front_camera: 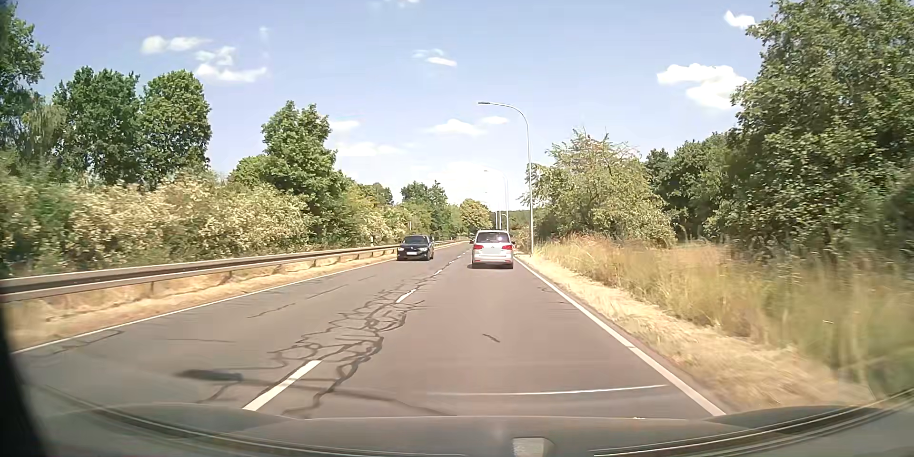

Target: Follow the waypoints while adhering to traffic rules and regulations

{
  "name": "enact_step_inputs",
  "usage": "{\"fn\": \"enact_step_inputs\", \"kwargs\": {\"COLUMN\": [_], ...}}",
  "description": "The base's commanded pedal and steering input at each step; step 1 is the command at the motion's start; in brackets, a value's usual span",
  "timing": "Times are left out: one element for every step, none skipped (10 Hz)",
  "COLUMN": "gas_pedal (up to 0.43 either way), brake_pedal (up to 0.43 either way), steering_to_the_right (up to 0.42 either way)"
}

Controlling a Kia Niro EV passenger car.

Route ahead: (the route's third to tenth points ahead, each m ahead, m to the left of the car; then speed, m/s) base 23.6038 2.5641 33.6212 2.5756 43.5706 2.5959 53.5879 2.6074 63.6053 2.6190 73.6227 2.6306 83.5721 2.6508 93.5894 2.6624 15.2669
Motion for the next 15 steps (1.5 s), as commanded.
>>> {"fn": "enact_step_inputs", "kwargs": {"gas_pedal": [0.118, 0.118, 0.13, 0.13, 0.138, 0.15, 0.157, 0.169, 0.177, 0.177, 0.177, 0.177, 0.177, 0.189, 0.189], "brake_pedal": [0.03, 0.03, 0.03, 0.03, 0.03, 0.03, 0.03, 0.03, 0.03, 0.03, 0.03, 0.03, 0.03, 0.03, 0.03], "steering_to_the_right": [-0.001, 0.0, 0.0, 0.0, -0.001, -0.001, 0.0, -0.001, -0.001, -0.001, 0.0, 0.0, -0.001, 0.0, -0.001]}}
